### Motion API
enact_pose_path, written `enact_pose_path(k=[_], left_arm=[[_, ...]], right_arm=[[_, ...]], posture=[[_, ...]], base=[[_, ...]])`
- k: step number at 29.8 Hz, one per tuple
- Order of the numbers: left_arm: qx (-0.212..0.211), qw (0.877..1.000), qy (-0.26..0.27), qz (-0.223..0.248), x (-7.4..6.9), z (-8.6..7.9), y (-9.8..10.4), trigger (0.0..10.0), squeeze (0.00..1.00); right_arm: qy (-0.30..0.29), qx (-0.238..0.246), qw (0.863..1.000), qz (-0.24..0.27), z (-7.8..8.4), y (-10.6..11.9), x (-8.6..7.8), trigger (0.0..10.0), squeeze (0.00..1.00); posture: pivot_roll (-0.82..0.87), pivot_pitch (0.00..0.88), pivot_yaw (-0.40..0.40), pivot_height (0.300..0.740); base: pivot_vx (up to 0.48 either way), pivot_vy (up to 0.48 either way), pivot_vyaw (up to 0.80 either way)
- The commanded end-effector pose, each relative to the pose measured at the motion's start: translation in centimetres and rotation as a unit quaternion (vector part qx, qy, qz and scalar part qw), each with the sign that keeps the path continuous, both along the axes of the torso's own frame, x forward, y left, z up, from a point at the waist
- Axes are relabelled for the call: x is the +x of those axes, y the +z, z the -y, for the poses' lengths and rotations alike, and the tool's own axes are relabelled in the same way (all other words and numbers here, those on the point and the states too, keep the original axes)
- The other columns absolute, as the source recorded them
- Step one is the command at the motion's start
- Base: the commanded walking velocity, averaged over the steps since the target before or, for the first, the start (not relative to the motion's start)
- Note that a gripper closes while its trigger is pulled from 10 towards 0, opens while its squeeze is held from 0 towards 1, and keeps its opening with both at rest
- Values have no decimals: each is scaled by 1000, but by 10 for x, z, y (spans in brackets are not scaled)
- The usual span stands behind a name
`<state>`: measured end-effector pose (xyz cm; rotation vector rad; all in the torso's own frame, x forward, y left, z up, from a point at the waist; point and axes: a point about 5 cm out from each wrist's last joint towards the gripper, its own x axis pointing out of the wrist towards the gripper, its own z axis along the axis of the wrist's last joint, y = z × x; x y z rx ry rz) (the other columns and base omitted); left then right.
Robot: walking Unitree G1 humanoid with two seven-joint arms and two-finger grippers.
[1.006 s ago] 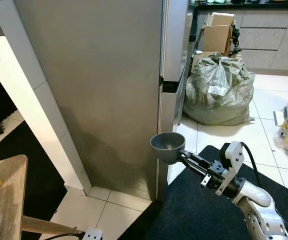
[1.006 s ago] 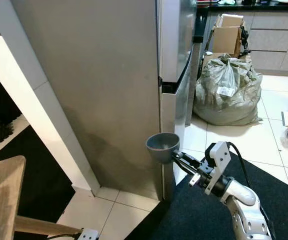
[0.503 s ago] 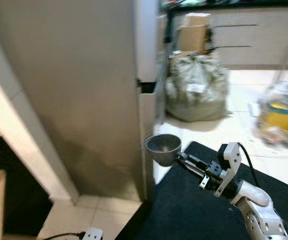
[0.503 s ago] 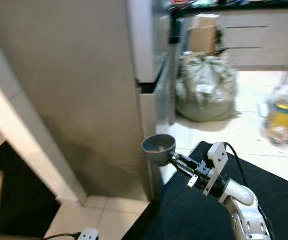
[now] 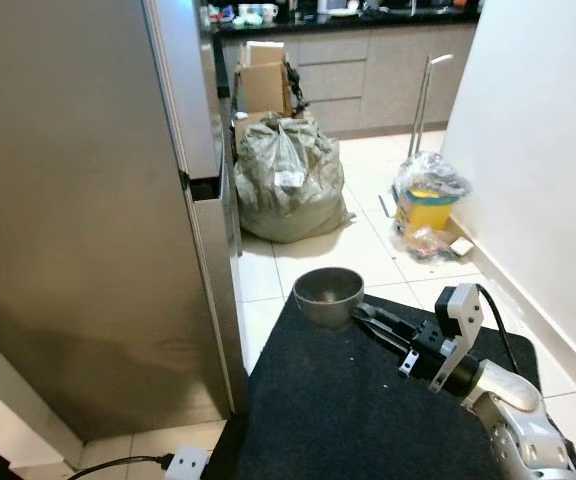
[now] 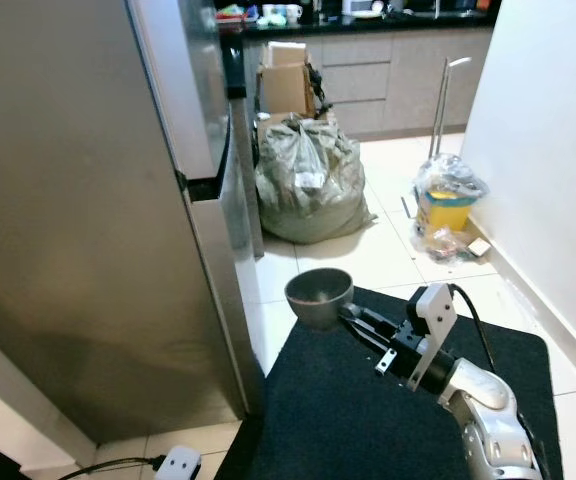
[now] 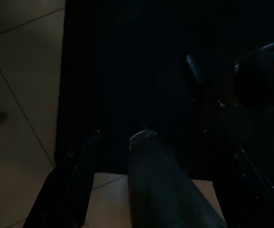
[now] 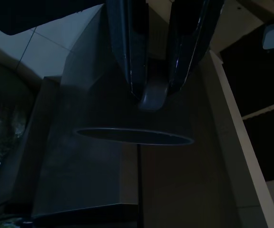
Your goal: Restocking fridge
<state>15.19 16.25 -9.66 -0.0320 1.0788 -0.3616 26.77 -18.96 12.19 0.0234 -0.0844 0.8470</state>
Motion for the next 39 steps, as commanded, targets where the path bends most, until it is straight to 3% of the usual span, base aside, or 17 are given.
enact_pose_path(k=[1,17,39], left_arm=[[10,1000,-2,-15,-8,-3,-3,10000,0],[19,1000,-17,-12,-8,-4,-3,10000,0],[14,1000,-20,-15,-10,-6,-3,10000,0]], right_arm=[[2,5,1000,8,-3,3,1,10000,0],[2,10,1000,8,-5,3,1,10000,0],[0,16,1000,7,-6,3,0,10000,0]], posture=[[-125,0,70,740],[-128,1,70,740],[-124,8,76,740]], base=[[0,0,0],[0,0,0],[278,0,0]])
